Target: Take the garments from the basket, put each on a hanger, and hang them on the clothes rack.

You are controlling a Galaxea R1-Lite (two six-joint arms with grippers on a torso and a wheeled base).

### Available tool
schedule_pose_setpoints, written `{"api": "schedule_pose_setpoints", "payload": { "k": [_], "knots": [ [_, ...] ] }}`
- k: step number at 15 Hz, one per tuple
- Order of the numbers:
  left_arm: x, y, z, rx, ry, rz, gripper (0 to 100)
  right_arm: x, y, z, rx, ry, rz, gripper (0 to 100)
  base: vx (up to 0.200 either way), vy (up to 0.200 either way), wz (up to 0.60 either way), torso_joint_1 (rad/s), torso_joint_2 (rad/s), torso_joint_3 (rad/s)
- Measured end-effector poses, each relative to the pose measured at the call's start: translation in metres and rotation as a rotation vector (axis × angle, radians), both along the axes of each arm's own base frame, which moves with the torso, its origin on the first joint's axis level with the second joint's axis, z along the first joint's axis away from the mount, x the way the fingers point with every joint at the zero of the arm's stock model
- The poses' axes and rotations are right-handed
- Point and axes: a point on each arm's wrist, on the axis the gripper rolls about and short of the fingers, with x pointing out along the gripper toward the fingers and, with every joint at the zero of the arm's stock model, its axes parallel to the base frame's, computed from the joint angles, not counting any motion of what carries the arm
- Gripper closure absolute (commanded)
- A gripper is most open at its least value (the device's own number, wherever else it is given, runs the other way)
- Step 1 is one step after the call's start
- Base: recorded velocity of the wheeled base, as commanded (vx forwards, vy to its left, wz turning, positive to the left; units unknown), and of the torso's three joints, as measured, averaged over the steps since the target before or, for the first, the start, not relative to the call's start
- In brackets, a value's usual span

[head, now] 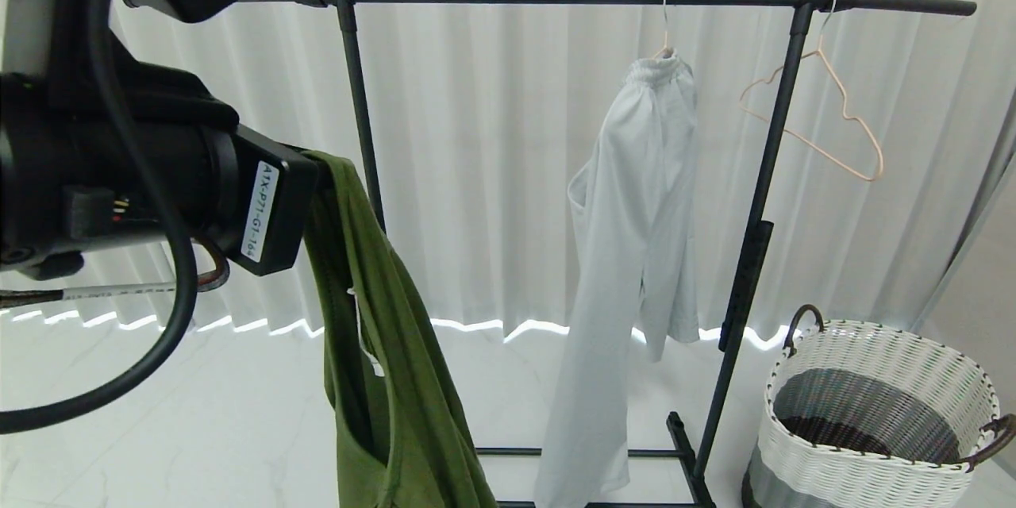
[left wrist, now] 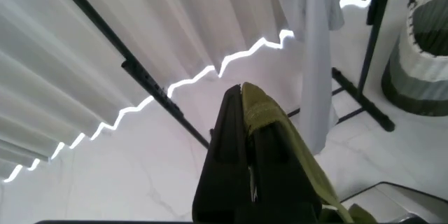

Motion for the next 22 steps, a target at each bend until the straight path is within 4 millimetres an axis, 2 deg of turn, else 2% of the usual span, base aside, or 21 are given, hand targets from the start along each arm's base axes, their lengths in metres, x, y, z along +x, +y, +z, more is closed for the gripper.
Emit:
{"api": "schedule_pose_setpoints", "payload": {
  "k": [2,8,19,22],
  "knots": [
    [0.0,0.002,-0.001,0.001,0.001,0.006,100,0.0,0.0,-0.006,0.04,-0.009,-0.015,0,0.0,0.0,0.0,0.021,-0.05,-0.077],
    [-0.001,0.002,-0.003,0.003,-0.037,-0.007,100,0.0,0.0,-0.011,0.112,-0.005,-0.038,0,0.0,0.0,0.0,0.147,-0.42,-0.263],
    [-0.001,0.008,-0.011,0.028,-0.123,-0.015,100,0.004,0.001,-0.012,0.226,-0.005,-0.076,0,0.0,0.0,0.0,0.204,-0.48,-0.282],
    [-0.001,0.008,-0.011,0.03,-0.122,-0.014,100,0.005,0.001,-0.018,0.211,0.016,-0.089,0,0.0,0.0,0.0,0.154,-0.34,-0.19]
  ]
}}
